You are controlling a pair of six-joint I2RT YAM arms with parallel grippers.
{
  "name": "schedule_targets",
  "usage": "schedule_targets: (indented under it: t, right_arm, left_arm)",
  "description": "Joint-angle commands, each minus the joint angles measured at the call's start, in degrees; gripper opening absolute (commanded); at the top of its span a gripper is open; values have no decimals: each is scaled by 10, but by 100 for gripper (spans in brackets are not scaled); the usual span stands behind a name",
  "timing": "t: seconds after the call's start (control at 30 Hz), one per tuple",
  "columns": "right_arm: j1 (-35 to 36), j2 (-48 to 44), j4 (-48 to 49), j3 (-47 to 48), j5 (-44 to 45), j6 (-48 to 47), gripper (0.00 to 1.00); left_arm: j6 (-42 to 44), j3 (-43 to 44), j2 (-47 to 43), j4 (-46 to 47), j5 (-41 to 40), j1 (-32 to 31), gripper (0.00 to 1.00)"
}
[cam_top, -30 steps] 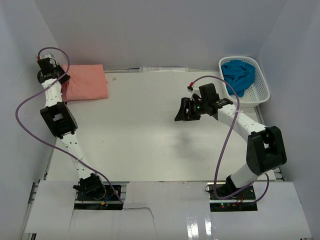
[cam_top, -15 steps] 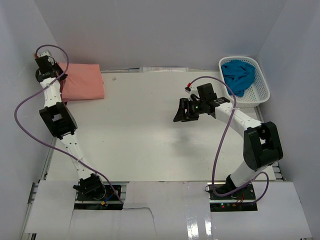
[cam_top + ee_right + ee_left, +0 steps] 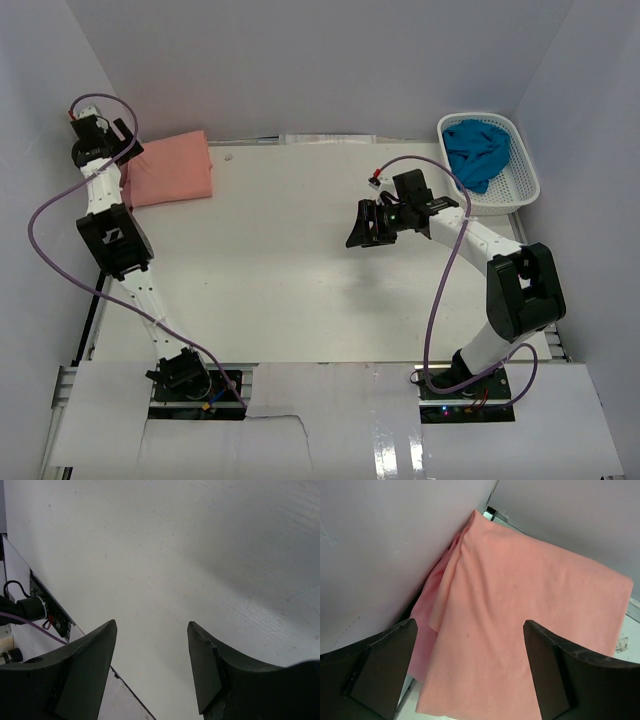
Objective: Fold and stack the t-shirts
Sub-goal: Put the neatly folded tshirt into the corner of the board with the left arm
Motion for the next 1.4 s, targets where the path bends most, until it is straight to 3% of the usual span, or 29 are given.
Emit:
schedule_targets:
  t: [0.0, 0.17, 0.37, 0.8, 1.37]
  right_arm:
    - [3, -10, 16, -3, -14, -6, 65]
    - [6, -16, 20, -6, -13, -3, 65]
    - [7, -29, 18, -11, -11, -4, 65]
    - [7, -32, 17, -15, -19, -12, 65]
    - [7, -32, 33, -31, -19, 0, 65]
  left_arm:
    - [-3, 7, -67, 11, -8, -9, 98]
    - [32, 3, -87, 11, -33, -67, 98]
    - [63, 3, -49, 10, -99, -116, 98]
    - [70, -39, 5, 18, -155, -121, 98]
    - [21, -65, 75, 19, -80, -119, 98]
